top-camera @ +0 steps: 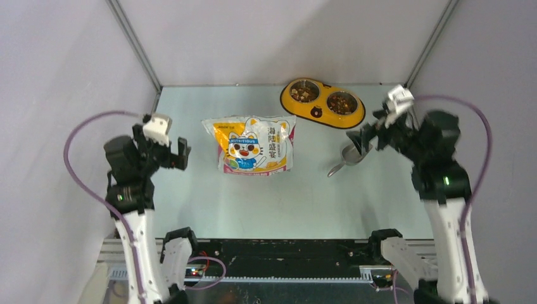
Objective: Serve the pet food
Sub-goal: Reset both arms
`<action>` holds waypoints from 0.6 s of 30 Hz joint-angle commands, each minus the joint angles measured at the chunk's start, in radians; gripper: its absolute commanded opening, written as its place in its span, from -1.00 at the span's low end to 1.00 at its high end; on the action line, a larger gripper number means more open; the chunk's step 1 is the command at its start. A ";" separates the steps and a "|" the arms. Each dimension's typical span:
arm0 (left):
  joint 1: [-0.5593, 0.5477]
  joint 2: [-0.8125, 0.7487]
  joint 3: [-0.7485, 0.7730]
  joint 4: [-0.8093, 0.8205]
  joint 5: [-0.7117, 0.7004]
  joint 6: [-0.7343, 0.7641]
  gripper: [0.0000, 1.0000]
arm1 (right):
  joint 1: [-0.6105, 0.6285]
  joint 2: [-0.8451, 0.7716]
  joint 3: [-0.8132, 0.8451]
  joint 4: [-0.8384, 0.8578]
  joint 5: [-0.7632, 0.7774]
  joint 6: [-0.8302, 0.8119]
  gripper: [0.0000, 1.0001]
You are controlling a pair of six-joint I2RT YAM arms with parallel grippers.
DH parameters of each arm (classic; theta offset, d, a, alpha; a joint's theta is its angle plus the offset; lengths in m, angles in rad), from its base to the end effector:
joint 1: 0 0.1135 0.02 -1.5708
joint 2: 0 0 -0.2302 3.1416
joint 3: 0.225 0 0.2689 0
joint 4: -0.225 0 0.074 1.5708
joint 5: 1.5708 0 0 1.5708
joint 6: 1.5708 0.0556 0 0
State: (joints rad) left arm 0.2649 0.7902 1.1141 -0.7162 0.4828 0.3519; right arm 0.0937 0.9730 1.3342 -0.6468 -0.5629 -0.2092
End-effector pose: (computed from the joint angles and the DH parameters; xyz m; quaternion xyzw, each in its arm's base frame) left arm 0.2010 0.0278 0.3702 0.1678 0.8007 -0.0256 0.5745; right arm 0.2268 0.0511 0.4184 -0.2806 0.7351 0.1888 0.5876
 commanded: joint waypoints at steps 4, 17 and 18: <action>0.045 -0.342 -0.263 0.046 -0.026 -0.023 0.99 | -0.007 -0.405 -0.194 -0.014 0.259 0.026 0.99; 0.045 -0.631 -0.406 0.045 0.015 -0.033 0.97 | -0.109 -0.782 -0.394 -0.020 0.292 0.099 0.96; 0.045 -0.627 -0.409 0.050 0.021 -0.032 0.97 | -0.134 -0.797 -0.414 -0.014 0.288 0.105 0.97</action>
State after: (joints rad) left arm 0.3012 0.1604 0.7067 -0.7029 0.4572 0.3374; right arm 0.0216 0.2310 0.9695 -0.6876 -0.2989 -0.1440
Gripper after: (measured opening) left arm 0.986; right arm 0.979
